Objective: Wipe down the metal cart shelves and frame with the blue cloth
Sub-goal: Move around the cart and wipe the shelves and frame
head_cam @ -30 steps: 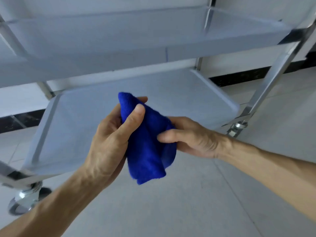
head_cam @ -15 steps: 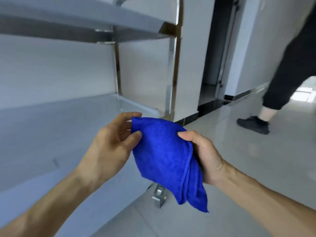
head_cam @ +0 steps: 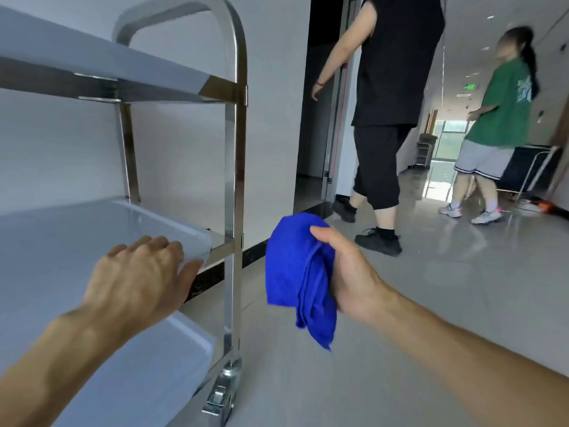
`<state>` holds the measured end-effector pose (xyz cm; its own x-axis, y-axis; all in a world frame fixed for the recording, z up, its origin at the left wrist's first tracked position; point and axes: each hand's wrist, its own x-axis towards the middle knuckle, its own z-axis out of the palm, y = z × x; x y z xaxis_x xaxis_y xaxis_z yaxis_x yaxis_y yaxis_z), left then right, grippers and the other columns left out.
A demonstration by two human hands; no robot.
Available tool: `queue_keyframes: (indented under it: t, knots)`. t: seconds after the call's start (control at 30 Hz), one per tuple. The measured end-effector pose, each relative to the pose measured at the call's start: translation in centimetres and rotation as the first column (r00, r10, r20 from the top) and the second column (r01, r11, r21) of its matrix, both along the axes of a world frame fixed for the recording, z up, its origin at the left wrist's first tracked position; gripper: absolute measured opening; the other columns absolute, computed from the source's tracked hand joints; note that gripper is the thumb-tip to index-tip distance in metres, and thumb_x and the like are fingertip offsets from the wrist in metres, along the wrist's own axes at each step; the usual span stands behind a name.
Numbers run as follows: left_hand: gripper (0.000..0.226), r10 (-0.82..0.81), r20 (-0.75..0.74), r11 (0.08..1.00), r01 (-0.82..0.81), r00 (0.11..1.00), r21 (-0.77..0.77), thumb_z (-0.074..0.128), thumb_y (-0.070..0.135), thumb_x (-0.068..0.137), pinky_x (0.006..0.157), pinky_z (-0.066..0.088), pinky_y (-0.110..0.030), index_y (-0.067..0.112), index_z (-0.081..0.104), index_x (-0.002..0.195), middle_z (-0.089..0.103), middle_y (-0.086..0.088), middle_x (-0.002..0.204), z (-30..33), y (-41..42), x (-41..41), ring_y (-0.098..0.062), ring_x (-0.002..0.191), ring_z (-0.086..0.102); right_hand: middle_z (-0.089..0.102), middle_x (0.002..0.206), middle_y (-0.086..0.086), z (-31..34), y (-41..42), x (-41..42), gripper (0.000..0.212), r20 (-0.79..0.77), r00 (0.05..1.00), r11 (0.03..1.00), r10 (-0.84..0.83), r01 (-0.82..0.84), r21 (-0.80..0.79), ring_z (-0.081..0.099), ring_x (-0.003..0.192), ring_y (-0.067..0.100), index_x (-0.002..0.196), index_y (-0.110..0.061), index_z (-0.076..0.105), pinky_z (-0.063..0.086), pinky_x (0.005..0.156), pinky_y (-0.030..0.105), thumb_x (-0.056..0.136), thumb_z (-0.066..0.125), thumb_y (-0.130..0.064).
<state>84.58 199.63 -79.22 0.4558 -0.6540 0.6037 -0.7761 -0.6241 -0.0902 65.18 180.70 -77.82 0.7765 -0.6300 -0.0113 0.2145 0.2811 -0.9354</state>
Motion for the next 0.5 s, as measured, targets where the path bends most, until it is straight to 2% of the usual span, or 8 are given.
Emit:
queue_keyframes:
  t: [0.1, 0.23, 0.33, 0.43, 0.5]
  knots:
    - [0.022, -0.039, 0.072, 0.998, 0.041, 0.997, -0.036, 0.069, 0.027, 0.082, 0.056, 0.051, -0.040, 0.009, 0.065, 0.069, 0.059, -0.005, 0.064, -0.2, 0.1, 0.0, -0.033, 0.061, 0.063, 0.069, 0.127, 0.008, 1.5, -1.3, 2.2, 0.046, 0.016, 0.999, 0.997, -0.042, 0.043, -0.064, 0.064, 0.119, 0.027, 0.129, -0.012, 0.063, 0.047, 0.107, 0.043, 0.090, 0.064, -0.036]
    - [0.013, -0.078, 0.100, 0.993, 0.087, 0.992, -0.086, 0.061, 0.013, 0.085, 0.057, 0.050, -0.038, 0.012, 0.063, 0.072, 0.056, -0.002, 0.066, -0.7, 1.3, 0.2, -0.030, 0.063, 0.061, 0.068, 0.127, 0.012, 3.3, -1.5, 5.3, 0.046, 0.013, 0.997, 0.992, -0.071, 0.072, -0.101, 0.064, 0.118, 0.030, 0.129, -0.010, 0.061, 0.051, 0.102, 0.043, 0.091, 0.065, -0.034]
    - [0.016, -0.100, 0.070, 0.991, 0.106, 0.993, -0.087, 0.058, 0.005, 0.085, 0.053, 0.048, -0.036, 0.014, 0.063, 0.072, 0.054, 0.000, 0.065, -0.5, 1.9, -1.1, -0.029, 0.061, 0.059, 0.069, 0.122, 0.011, 4.6, -0.9, 7.1, 0.033, -0.006, 0.997, 0.982, -0.072, 0.070, -0.175, 0.065, 0.116, 0.030, 0.121, -0.016, 0.066, 0.051, 0.099, 0.043, 0.092, 0.063, -0.031]
    - [0.016, -0.111, 0.023, 0.988, 0.113, 0.994, -0.108, 0.059, 0.003, 0.081, 0.049, 0.044, -0.032, 0.015, 0.063, 0.071, 0.052, 0.002, 0.063, -0.1, 2.8, -2.9, -0.025, 0.057, 0.056, 0.074, 0.106, 0.000, 4.8, -0.1, 8.0, 0.012, -0.015, 0.998, 0.966, -0.064, 0.058, -0.251, 0.069, 0.105, 0.023, 0.100, -0.031, 0.071, 0.052, 0.098, 0.044, 0.092, 0.063, -0.037]
    - [0.015, -0.099, -0.033, 0.990, 0.095, 0.995, -0.108, 0.069, 0.003, 0.077, 0.048, 0.040, -0.030, 0.016, 0.063, 0.073, 0.054, 0.004, 0.064, 0.1, 3.4, -4.1, -0.023, 0.057, 0.056, 0.071, 0.097, -0.001, 4.6, 0.3, 8.1, 0.013, 0.014, 1.000, 0.967, -0.026, 0.029, -0.252, 0.068, 0.092, 0.019, 0.100, -0.029, 0.069, 0.055, 0.089, 0.041, 0.091, 0.065, -0.039]
